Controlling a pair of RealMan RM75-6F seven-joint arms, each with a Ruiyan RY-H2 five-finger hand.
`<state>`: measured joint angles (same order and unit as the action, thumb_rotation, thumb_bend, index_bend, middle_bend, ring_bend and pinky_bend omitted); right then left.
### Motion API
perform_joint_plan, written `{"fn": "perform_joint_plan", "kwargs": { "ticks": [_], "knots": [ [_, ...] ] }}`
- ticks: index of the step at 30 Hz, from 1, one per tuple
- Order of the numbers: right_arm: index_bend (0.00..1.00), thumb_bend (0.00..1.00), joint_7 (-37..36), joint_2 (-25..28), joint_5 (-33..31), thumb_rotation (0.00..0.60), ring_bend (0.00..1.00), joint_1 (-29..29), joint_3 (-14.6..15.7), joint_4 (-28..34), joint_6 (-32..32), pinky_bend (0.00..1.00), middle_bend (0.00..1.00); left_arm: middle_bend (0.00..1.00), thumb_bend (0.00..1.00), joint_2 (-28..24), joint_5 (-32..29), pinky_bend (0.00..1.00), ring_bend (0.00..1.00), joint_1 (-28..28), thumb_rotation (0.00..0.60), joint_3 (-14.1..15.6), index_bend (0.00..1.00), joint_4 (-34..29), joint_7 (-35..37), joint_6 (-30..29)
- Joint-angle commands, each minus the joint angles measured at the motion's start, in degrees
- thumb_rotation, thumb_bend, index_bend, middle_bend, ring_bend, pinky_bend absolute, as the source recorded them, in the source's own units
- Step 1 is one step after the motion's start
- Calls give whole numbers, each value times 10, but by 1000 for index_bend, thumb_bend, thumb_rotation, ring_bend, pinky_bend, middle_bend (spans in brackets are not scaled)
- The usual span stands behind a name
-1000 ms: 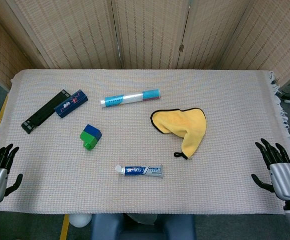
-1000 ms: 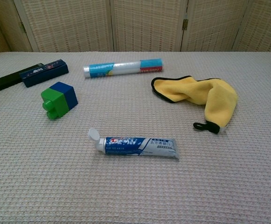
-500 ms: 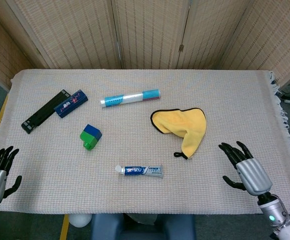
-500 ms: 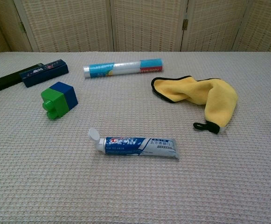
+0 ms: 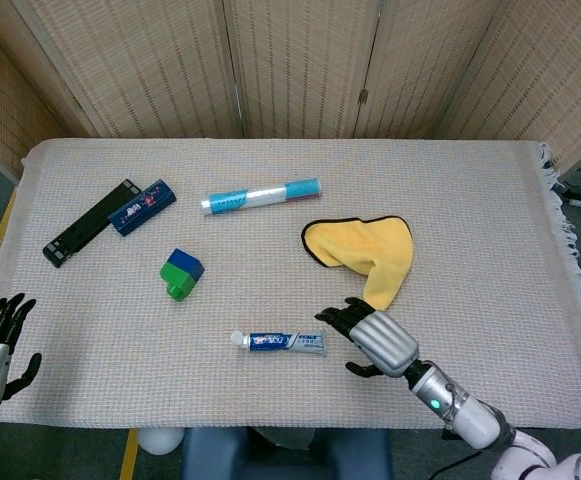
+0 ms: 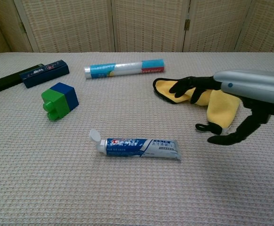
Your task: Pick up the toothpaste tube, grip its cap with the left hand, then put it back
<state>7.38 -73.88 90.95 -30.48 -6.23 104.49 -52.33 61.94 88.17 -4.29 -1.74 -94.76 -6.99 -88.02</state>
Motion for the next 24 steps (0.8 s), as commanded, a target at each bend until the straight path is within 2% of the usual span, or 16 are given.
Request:
{"fn": "perform_joint_plan", "kwargs": {
  "ticks": [1, 5, 11, 24],
  "knots": [
    [169, 311, 55, -62, -74, 600, 242, -47, -31, -13, 59, 135, 193, 92, 464, -1, 0, 0, 67, 2, 600, 0, 125, -2, -1, -3],
    [190, 312, 115, -117, -145, 600, 244, -83, -44, -42, 83, 139, 193, 92, 464, -2, 1, 0, 67, 3, 600, 1, 124, -4, -1, -4],
    [271, 312, 184, -177, -234, 600, 252, -122, -48, -83, 89, 163, 196, 92, 465, -3, 1, 0, 67, 4, 600, 1, 125, -5, 1, -2],
    [297, 312, 256, -246, -348, 600, 324, -175, -44, -134, 58, 235, 254, 92, 465, 0, -2, 0, 67, 3, 600, 0, 125, 3, 8, 1]
  ]
}}
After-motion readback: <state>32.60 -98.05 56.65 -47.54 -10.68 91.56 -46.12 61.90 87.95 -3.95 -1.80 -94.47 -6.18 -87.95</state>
